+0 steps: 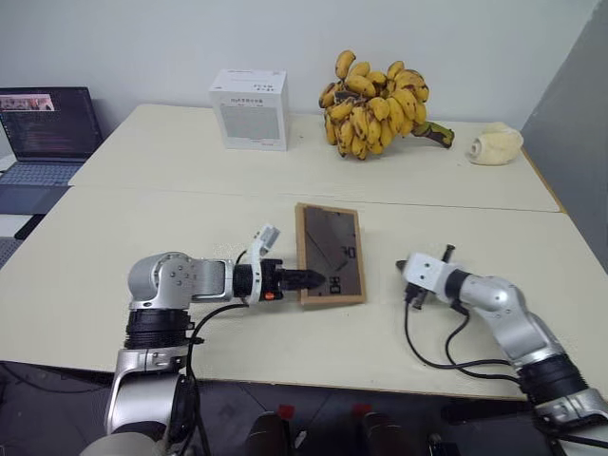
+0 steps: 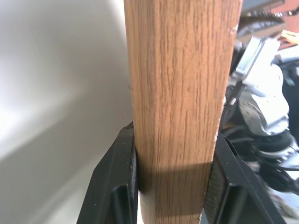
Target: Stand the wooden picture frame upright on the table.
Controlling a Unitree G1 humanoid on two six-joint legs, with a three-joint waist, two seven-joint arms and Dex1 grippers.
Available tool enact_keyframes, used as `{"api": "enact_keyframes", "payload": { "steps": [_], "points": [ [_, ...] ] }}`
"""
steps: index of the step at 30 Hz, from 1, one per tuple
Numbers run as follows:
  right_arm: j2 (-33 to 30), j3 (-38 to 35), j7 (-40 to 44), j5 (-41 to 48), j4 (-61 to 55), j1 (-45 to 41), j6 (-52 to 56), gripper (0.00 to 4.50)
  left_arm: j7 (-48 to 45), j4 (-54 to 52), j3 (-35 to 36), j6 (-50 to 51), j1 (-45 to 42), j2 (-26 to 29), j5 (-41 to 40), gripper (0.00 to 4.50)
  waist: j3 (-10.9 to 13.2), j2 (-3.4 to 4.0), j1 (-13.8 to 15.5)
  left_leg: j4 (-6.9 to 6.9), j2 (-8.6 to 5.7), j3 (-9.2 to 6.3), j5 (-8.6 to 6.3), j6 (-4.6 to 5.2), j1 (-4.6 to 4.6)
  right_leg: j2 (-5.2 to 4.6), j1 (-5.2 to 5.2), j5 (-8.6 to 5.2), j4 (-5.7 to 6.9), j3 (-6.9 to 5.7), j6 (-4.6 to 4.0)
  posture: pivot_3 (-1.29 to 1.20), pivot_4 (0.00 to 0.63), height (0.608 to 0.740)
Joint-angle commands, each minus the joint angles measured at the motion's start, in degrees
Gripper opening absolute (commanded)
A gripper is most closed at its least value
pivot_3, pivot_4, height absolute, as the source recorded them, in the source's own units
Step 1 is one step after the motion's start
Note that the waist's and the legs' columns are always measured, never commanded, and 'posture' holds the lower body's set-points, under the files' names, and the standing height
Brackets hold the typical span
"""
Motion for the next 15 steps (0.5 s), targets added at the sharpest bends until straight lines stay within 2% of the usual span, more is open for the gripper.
{"api": "enact_keyframes", "payload": {
  "steps": [1,8,14,15],
  "points": [
    [-1.74,-6.55,3.10,7.26,-8.67,-0.31,6.13,1.14,-5.16,-3.54,-2.55,-10.49,-0.66,2.52,2.77,1.29,0.04,0.00,-0.06,0.00,0.00,0.01,0.00,0.00,0.00,0.00,0.00,0.00,0.00,0.00,0.00,0.00,0.150,0.740],
    [2.25,-13.45,3.15,25.41,-28.66,-8.25,31.70,2.73,-11.28,-4.25,-6.65,-22.85,-1.93,4.90,7.46,1.29,0.15,0.03,-0.09,-0.06,0.03,0.02,0.00,0.00,-0.15,0.02,-0.18,0.00,0.01,0.02,-0.02,0.00,0.150,0.740],
    [13.19,-16.49,-6.02,38.31,-34.33,-21.11,48.67,4.06,-13.61,-1.90,-7.37,-24.78,-6.75,4.46,8.03,1.29,0.15,0.03,0.15,0.04,0.04,-0.09,0.02,0.00,-0.90,0.03,-0.96,0.02,0.16,-0.09,-0.04,0.00,0.150,0.740],
    [14.64,-16.60,-7.01,39.78,-34.39,-22.47,50.13,4.06,-13.87,-1.78,-7.54,-24.77,-7.46,4.36,8.00,1.29,0.15,0.03,0.16,0.03,0.04,-0.09,0.02,0.00,-0.92,0.03,-0.99,0.02,0.15,-0.10,-0.04,0.00,0.150,0.740]
  ]
}}
